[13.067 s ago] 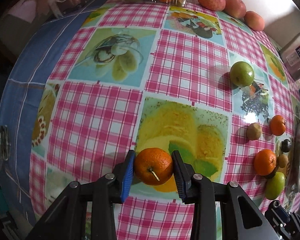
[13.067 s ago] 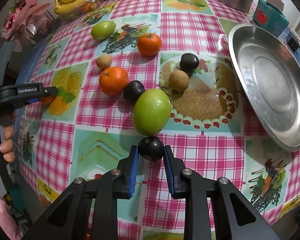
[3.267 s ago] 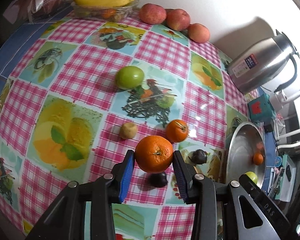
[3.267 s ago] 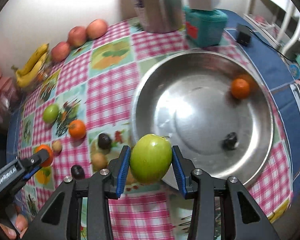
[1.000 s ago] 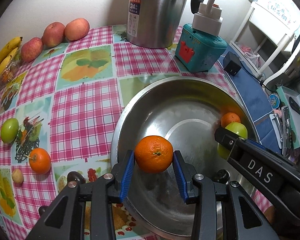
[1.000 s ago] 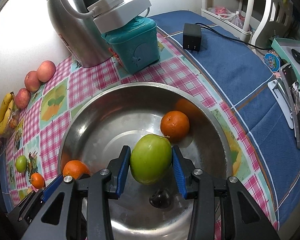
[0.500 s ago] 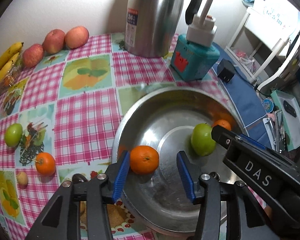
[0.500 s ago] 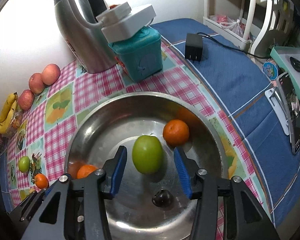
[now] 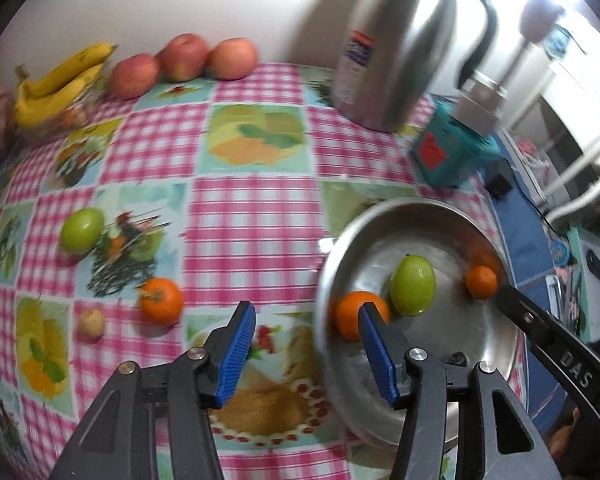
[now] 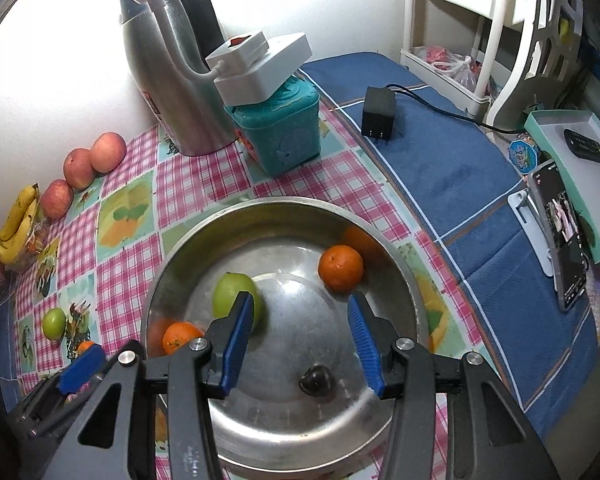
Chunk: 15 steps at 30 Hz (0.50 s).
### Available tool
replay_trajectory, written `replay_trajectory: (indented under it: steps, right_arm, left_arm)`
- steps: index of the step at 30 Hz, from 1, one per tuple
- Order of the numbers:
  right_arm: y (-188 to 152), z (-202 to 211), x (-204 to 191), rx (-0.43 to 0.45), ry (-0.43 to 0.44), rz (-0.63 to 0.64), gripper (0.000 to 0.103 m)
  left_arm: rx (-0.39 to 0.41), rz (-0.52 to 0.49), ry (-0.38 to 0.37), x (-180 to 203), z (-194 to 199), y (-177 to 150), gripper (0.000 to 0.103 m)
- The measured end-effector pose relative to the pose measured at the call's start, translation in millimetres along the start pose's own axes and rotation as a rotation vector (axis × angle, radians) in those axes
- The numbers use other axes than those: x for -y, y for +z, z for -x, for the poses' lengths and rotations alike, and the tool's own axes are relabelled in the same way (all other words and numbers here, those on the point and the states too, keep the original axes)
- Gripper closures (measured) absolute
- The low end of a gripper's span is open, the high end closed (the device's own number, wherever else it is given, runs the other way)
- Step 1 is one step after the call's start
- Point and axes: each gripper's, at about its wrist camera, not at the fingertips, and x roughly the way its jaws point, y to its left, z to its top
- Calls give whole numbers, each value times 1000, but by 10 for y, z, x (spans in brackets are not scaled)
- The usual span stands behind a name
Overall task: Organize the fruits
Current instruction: 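Carry the orange in the left tool and apple in the right tool into the steel basin, opening both, then move both open tools away from the basin toward the remaining table fruit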
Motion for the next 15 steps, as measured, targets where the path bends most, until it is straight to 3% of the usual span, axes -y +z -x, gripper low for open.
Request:
replay_trajectory:
  steps: [10,15]
  right_arm:
    - [-72,82,-98,-22,7,26,53]
    - [-149,94,-237,-44,8,67,53]
  left_arm:
    - [18,177,90,-699,184,15,45]
    - [29,234,99,-963,291,-7,45]
